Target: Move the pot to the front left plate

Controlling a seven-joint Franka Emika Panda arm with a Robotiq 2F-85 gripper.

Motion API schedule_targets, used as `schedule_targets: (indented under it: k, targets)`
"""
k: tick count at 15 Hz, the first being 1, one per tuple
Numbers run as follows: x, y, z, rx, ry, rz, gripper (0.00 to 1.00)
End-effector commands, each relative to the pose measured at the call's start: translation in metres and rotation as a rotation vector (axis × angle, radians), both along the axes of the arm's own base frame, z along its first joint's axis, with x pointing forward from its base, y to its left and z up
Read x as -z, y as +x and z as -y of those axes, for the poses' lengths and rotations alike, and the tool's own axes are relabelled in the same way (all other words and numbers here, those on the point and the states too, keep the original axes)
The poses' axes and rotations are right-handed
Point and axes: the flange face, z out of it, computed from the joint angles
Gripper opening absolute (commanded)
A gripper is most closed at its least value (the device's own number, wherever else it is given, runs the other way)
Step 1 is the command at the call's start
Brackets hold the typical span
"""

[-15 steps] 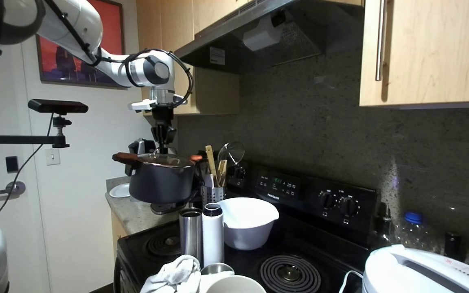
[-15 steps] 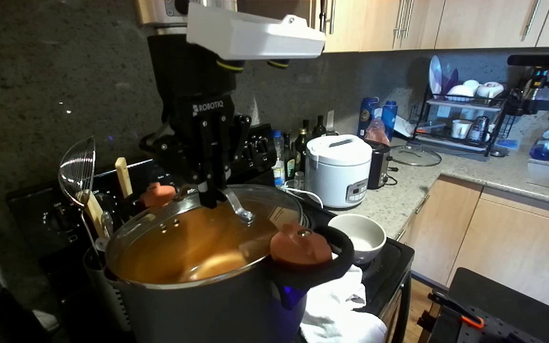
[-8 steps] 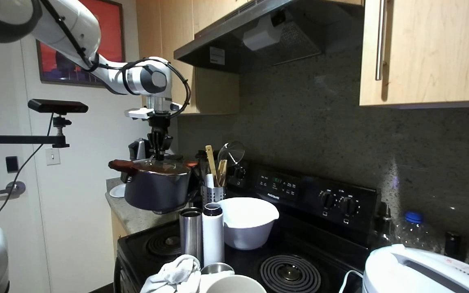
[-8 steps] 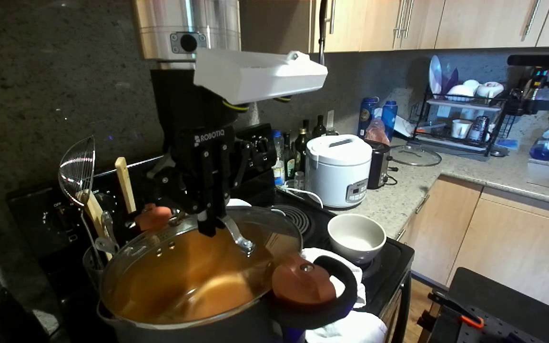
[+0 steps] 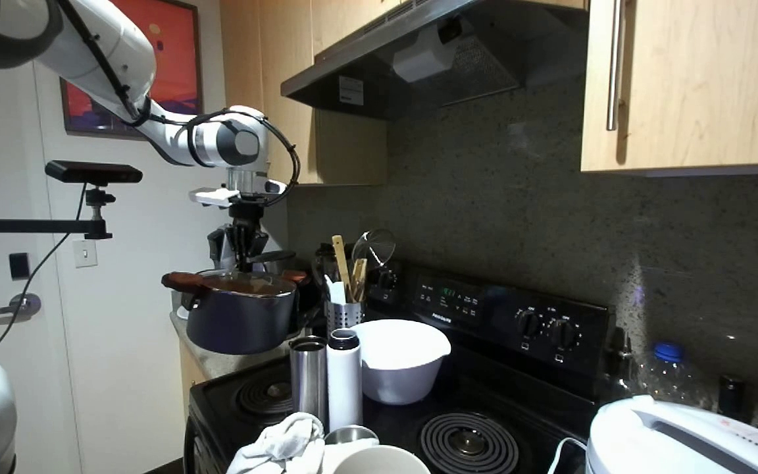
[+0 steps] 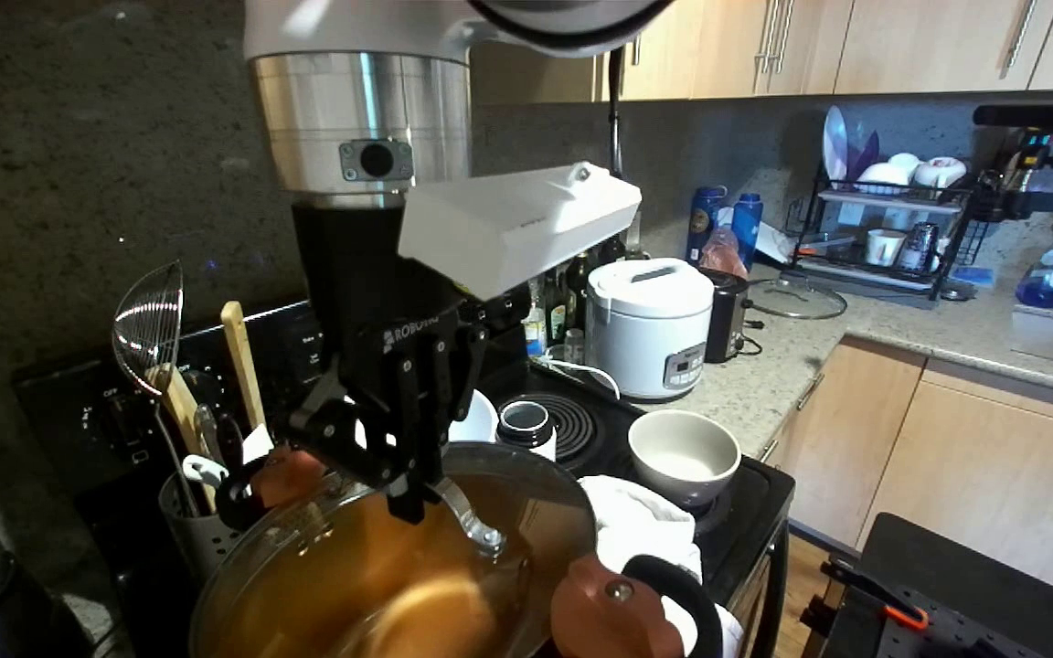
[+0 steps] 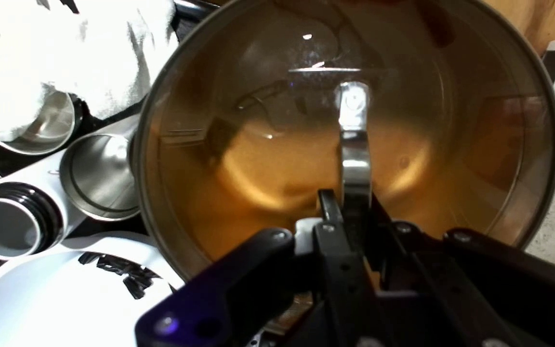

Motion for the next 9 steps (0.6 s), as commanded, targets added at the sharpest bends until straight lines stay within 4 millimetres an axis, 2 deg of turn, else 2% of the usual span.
schedule_targets:
  k: [1, 9]
  targets:
    - [-0.013, -0.018, -0.004, -0.018, 0.04, 0.059, 0.04]
    - [0.024, -0.018, -0.008, -0.014, 0.049, 0.078, 0.04]
